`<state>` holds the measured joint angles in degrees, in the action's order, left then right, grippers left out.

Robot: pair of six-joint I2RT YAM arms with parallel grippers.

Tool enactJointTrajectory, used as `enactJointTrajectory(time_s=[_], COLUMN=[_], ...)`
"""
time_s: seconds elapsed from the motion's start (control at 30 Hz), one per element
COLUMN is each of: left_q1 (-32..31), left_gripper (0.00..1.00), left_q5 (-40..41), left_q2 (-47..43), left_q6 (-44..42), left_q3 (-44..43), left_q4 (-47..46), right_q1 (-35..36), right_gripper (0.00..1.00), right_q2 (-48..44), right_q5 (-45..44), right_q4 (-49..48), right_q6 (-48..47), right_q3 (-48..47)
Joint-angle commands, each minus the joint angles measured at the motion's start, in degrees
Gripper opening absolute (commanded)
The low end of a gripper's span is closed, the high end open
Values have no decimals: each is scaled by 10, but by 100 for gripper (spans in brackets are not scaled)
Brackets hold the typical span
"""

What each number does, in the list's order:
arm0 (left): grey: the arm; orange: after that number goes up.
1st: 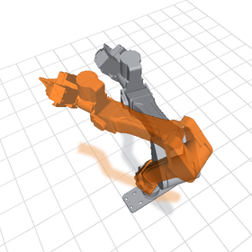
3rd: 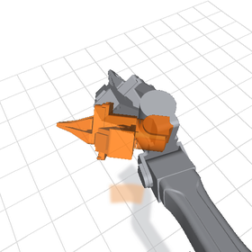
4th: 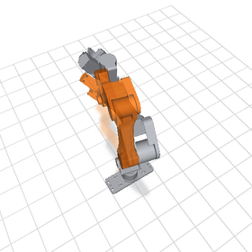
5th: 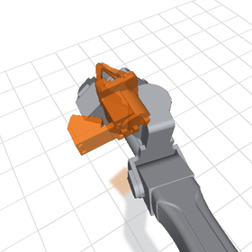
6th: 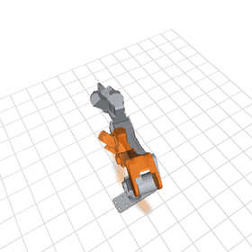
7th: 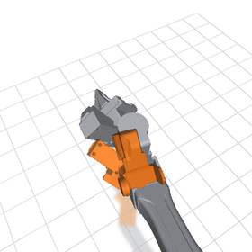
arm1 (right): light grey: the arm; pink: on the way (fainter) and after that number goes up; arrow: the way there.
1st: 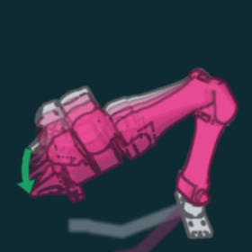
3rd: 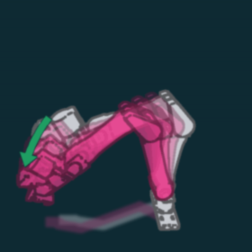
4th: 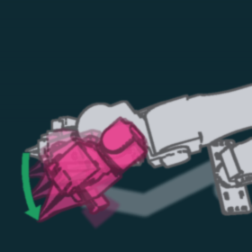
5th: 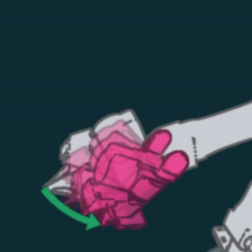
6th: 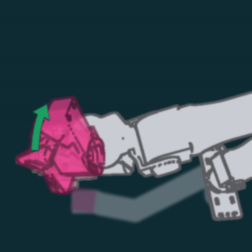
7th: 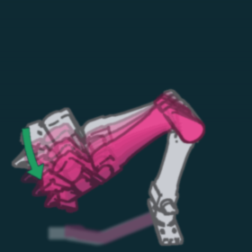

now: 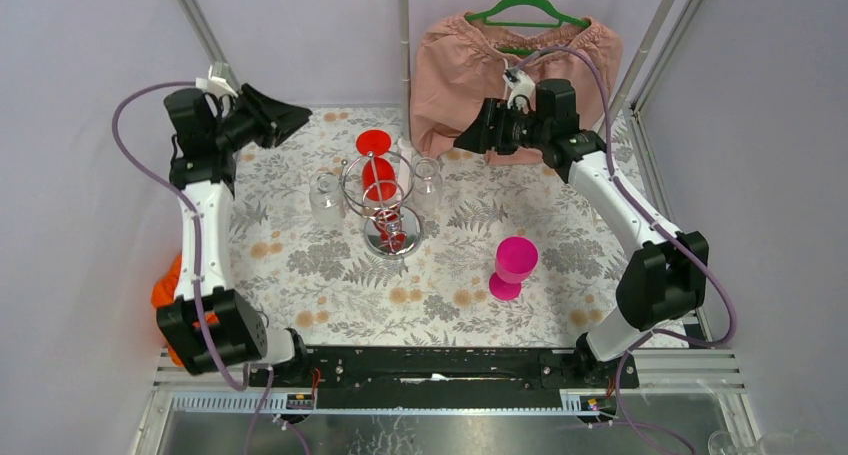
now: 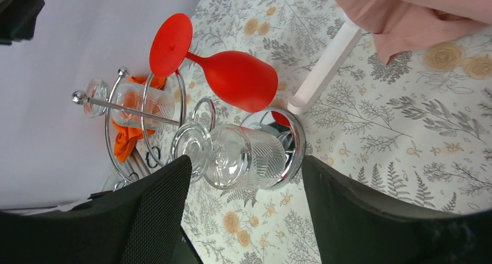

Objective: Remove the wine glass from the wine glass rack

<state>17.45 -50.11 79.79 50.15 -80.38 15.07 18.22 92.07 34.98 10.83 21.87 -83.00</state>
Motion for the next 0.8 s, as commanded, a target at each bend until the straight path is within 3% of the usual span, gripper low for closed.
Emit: enactJointTrajectory(time_s=[0.0, 0.07, 0.17, 0.33, 0.47, 0.77], left_q1=[-3, -3, -4, -4, -3, -4], left_gripper=[38, 38, 39, 39, 39, 40], left_q5=[-103, -125, -130, -120, -126, -93], left_q2=[-65, -92, -138, -173, -189, -213], left_q6=[135, 194, 199, 140, 155, 53], left_q3=[130, 183, 213, 236, 278, 225], left_q4=[-225, -318, -327, -243, -265, -112], right_q1=[1, 1, 1, 2, 1, 11], right_gripper=[76, 74, 70, 66, 64, 60], right_q2=[-25, -19, -8, 3, 14, 42], right_q5=[58, 73, 93, 132, 155, 167], right_q4=[-79, -98, -127, -189, -216, -238], right_q6=[34, 44, 58, 107, 136, 150], right_q3=[26, 33, 41, 63, 76, 86])
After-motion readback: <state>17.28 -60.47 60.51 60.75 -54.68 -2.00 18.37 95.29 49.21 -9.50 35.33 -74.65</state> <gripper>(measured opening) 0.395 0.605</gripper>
